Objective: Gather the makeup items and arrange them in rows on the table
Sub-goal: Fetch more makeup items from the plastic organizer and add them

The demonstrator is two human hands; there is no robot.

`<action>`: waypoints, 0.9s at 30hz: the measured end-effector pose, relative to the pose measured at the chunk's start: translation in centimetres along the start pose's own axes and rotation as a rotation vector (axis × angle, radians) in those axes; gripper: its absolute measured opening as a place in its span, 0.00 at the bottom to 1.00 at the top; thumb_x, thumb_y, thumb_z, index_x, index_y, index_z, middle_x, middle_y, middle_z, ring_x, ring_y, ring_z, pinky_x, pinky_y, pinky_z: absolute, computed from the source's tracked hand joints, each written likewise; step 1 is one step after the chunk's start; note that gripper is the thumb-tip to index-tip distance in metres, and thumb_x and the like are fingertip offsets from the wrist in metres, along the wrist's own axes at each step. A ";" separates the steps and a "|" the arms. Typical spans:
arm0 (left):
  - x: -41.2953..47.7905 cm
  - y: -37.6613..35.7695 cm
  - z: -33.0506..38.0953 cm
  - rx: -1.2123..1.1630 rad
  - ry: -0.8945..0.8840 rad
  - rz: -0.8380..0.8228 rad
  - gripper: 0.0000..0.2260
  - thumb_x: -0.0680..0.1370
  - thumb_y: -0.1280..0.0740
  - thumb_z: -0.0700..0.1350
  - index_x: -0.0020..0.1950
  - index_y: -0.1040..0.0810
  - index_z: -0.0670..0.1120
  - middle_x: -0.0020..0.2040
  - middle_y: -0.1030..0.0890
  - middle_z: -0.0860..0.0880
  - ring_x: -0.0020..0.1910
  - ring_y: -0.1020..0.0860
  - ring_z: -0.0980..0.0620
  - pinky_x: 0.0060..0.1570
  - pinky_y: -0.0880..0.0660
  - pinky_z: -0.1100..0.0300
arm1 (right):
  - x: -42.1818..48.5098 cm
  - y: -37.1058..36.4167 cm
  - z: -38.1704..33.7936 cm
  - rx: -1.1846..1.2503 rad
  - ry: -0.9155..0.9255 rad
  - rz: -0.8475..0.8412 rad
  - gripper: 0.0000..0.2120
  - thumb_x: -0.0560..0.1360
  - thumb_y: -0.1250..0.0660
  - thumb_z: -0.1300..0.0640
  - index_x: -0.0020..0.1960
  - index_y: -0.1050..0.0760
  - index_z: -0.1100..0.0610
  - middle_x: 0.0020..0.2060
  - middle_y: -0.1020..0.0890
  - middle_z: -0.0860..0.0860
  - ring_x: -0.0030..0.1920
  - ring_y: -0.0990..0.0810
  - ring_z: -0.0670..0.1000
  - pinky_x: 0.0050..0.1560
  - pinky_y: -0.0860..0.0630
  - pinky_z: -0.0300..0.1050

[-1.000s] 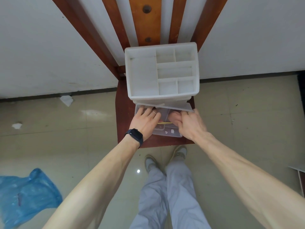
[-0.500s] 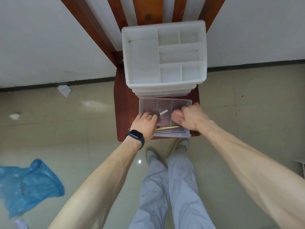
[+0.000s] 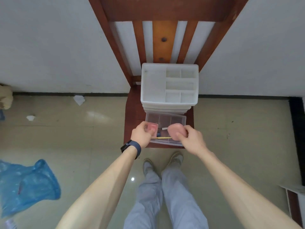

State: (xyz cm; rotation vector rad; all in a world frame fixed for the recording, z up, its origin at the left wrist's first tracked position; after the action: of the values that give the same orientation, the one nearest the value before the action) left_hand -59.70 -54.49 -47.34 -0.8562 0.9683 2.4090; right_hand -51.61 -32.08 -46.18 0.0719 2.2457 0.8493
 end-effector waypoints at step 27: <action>-47.3 16.5 -1.7 -1.159 -0.051 0.976 0.08 0.77 0.28 0.45 0.57 0.19 0.48 0.48 0.15 0.49 0.44 0.17 0.53 0.43 0.22 0.59 | -31.9 7.6 -30.8 0.317 0.748 -0.626 0.09 0.79 0.29 0.51 0.58 0.23 0.43 0.49 0.14 0.47 0.49 0.16 0.46 0.46 0.21 0.46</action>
State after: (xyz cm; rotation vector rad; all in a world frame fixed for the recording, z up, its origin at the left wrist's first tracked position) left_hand -33.79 -73.36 -8.88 -0.6650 -0.3017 3.8700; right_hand -49.50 -52.34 -6.07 -0.8879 2.8037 0.1685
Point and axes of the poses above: each hand's wrist, its own x-axis towards the middle knuckle, its own y-axis out of the back of the hand, z = x × y, the point moved 10 cm from there along x, towards the middle knuckle
